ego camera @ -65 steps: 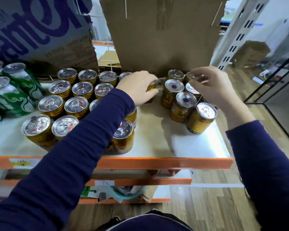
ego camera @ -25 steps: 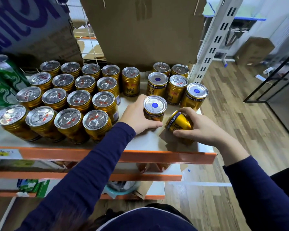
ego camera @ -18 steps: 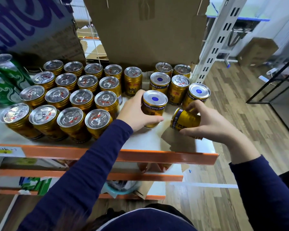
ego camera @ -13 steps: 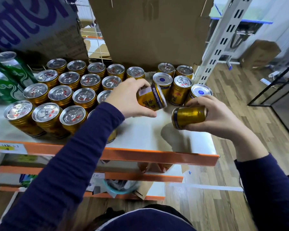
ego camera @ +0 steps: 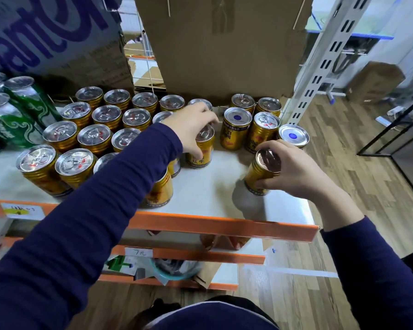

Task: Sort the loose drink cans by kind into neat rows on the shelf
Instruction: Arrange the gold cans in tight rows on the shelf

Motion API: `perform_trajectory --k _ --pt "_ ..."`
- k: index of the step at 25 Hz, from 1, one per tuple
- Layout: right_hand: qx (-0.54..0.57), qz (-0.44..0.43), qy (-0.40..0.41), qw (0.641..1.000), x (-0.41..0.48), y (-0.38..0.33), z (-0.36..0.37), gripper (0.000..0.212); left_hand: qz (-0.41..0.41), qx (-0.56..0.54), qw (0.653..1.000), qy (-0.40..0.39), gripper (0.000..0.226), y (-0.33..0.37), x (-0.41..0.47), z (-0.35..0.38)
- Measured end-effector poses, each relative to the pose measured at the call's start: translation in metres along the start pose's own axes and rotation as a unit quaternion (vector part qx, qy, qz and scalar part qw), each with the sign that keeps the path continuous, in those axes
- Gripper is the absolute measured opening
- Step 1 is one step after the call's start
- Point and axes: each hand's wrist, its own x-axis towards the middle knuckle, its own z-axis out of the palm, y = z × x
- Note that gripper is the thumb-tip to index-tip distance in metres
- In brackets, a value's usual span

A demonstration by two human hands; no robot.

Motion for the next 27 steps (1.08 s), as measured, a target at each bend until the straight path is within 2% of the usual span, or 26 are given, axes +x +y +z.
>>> perform_trajectory --k 2,6,18,23,27 --pt "-0.003 0.004 -0.002 1.000 0.000 0.000 0.000 0.076 -0.034 -0.017 0.999 0.037 0.078 -0.005 -0.001 -0.003" --pt "-0.003 0.009 -0.004 1.000 0.000 -0.001 0.000 0.076 -0.051 0.008 0.998 0.032 0.070 -0.007 0.002 -0.010" --pt "-0.012 0.022 -0.010 1.000 -0.004 -0.006 -0.002 0.075 -0.080 0.000 0.996 0.029 0.071 -0.015 -0.001 -0.013" --pt "0.002 0.019 -0.011 1.000 0.000 -0.015 -0.009 0.071 -0.125 -0.027 0.981 0.146 0.041 -0.026 -0.054 -0.003" --pt "0.020 -0.033 -0.007 0.999 0.020 -0.053 0.004 0.066 -0.180 -0.030 0.967 0.176 0.038 -0.030 -0.084 0.017"
